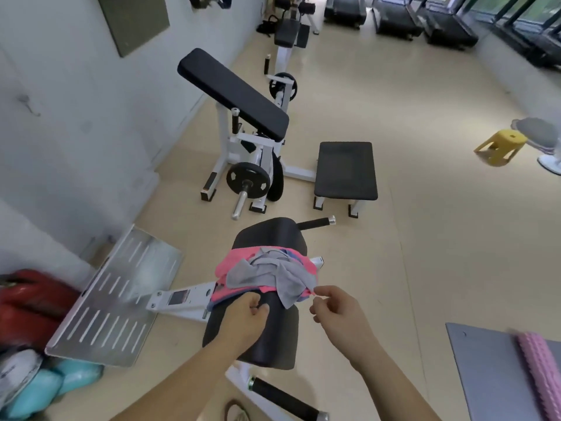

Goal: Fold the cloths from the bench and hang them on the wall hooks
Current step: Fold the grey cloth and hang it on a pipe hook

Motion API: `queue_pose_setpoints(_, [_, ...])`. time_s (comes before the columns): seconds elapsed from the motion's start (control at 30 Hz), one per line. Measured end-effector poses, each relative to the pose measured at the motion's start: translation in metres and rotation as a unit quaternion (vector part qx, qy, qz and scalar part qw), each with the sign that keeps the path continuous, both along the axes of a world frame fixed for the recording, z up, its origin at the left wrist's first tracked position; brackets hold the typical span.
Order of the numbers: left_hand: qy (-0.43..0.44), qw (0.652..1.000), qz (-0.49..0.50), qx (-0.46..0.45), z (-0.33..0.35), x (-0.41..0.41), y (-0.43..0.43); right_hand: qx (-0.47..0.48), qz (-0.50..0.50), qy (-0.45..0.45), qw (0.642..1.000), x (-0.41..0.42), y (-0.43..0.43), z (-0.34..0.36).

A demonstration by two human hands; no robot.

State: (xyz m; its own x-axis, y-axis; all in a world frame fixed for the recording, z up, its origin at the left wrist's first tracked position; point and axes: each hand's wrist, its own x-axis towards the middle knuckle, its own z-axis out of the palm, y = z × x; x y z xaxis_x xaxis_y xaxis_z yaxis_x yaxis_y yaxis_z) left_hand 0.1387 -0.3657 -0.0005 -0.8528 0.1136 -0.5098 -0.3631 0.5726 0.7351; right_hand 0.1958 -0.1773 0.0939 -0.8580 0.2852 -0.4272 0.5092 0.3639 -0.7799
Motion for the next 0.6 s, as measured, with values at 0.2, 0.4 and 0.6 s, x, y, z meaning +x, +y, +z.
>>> queue_pose_setpoints(0.2, [-0.025, 1.0, 0.008, -0.003, -0.098, -0.074, 0.044, 0.017, 0.024, -0.045, 0.999, -0.056, 0.024, -0.027])
queue_pose_setpoints(0.4, [-0.033, 0.985, 0.166, 0.045, -0.088, -0.084, 0.08, 0.019, 0.089, -0.082, 0.992, -0.108, 0.04, -0.056])
queue_pose_setpoints(0.6, [0.005, 0.963, 0.27, -0.002, -0.099, -0.074, 0.116, 0.036, 0.229, -0.088, 0.969, -0.153, 0.073, -0.089])
